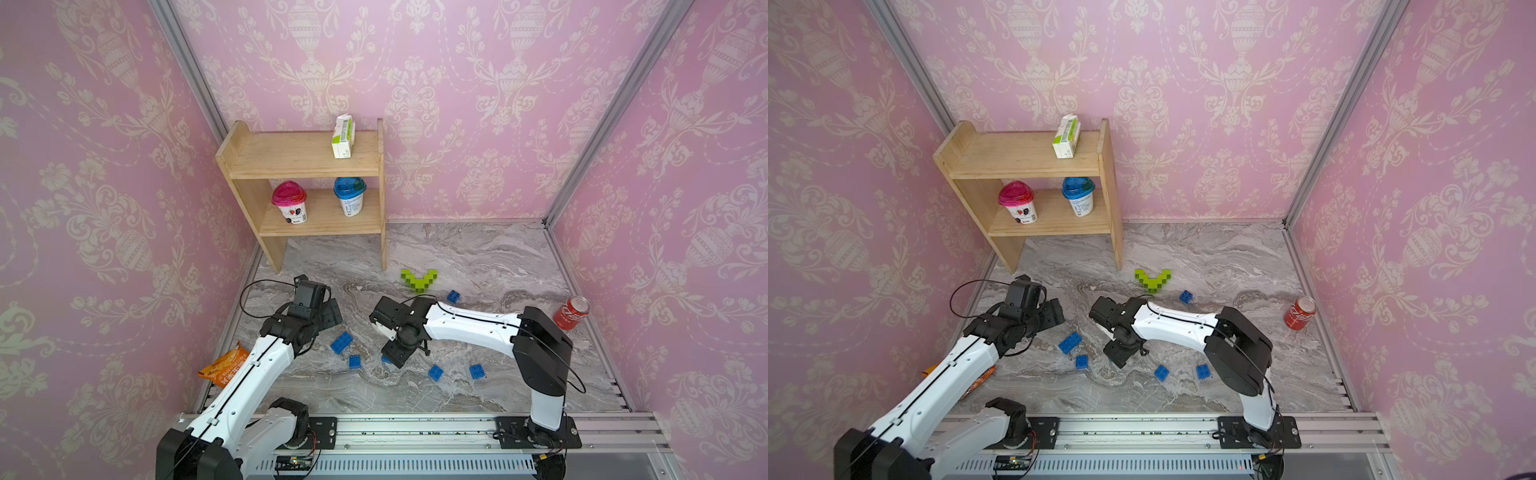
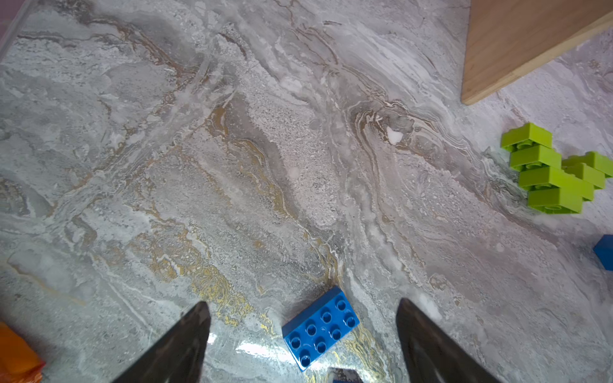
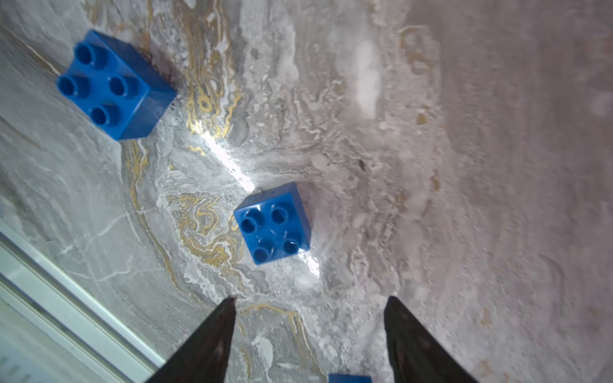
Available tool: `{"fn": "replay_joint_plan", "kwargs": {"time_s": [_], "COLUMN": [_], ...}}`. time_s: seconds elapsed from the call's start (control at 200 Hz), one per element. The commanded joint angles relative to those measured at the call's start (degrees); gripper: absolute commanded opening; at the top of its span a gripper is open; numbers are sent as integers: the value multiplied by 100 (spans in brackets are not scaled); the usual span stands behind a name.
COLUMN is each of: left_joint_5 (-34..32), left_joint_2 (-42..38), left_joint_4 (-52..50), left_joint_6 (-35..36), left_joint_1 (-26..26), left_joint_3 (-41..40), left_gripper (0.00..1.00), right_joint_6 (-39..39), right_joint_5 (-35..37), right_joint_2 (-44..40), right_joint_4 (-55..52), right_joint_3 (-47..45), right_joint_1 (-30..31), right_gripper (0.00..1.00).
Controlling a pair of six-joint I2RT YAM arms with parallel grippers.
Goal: Assemble the letter v with lego
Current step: Place the lego brick at the center of the board, then pick up the lego brick from the center of the board, then place the lego brick at the center of the board.
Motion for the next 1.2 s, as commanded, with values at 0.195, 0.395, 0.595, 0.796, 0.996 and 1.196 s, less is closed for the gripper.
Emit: {"fn": "replay_joint_plan", "kwargs": {"time_s": [0.195,0.395,0.595,0.796,0.996,1.196], "left_joint_5": [14,165,272,197,252,486], "left_joint_2": [-174,40,-8,271,565,807], "left_joint_4": [-155,52,162,554,873,1175], "left_joint_6": [-208,-182,-297,-765,-779,-853], "left_joint_1": [674,699,677,42,-232,-397], "left_joint_3": [-209,-214,-371,-714,-702,-791], "left_gripper": [87,86,83,83,87,88], "right_joint_6": [-753,-598,74,2130,3151,3391], "right_joint_5": [-100,-40,275,786,1020,1057], "right_joint_2": [909,1013,699,290,294,354], "right_joint_4": [36,-96,-201,-48,151,302], "right_joint_3": [686,800,681,403,274,-13], "right_joint_1": [83,81,-188,-1157,-1351,-1491], "right_gripper": [63,46,29,22,22,22]}}
